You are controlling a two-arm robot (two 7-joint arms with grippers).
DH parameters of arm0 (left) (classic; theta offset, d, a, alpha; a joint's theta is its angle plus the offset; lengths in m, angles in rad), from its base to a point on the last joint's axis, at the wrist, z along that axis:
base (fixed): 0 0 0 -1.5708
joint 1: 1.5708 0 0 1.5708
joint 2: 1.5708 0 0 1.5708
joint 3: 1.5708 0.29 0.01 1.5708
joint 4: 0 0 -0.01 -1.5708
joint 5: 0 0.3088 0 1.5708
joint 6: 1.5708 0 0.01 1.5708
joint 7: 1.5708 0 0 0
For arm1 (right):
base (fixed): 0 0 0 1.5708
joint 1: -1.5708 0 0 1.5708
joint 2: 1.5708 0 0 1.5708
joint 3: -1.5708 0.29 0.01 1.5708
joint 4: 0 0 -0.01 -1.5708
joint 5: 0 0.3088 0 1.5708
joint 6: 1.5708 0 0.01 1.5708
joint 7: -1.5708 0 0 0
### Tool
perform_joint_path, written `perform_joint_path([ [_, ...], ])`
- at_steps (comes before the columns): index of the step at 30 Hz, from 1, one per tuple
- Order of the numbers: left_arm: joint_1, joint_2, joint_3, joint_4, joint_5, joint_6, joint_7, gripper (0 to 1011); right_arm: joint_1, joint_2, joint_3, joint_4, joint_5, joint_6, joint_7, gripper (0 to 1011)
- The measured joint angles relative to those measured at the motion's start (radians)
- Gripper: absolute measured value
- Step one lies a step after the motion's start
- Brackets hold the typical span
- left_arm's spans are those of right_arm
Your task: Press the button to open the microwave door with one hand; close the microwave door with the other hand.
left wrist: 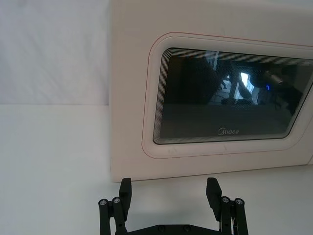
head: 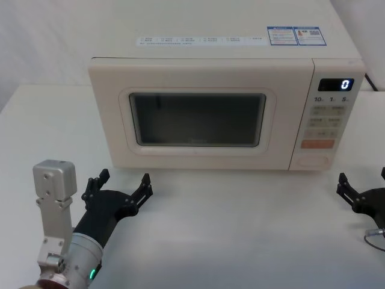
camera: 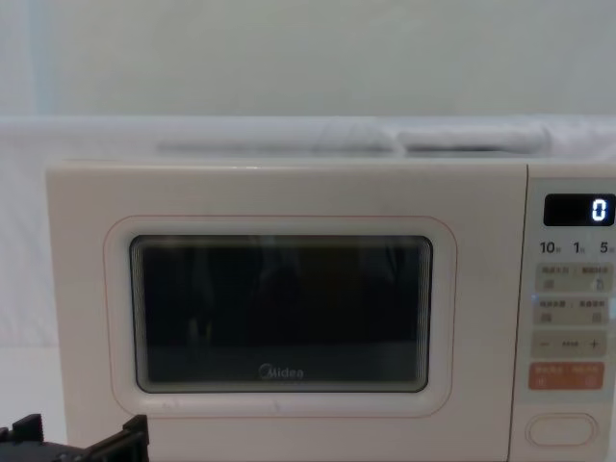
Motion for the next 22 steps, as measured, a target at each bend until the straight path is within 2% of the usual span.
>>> perform_joint_path([
  [22, 0.000, 0.000, 0.000, 0.000, 0.000, 0.000, 0.000, 1001, 0.000, 0.000, 0.000, 0.000, 0.000, 0.000, 0.000, 1002],
])
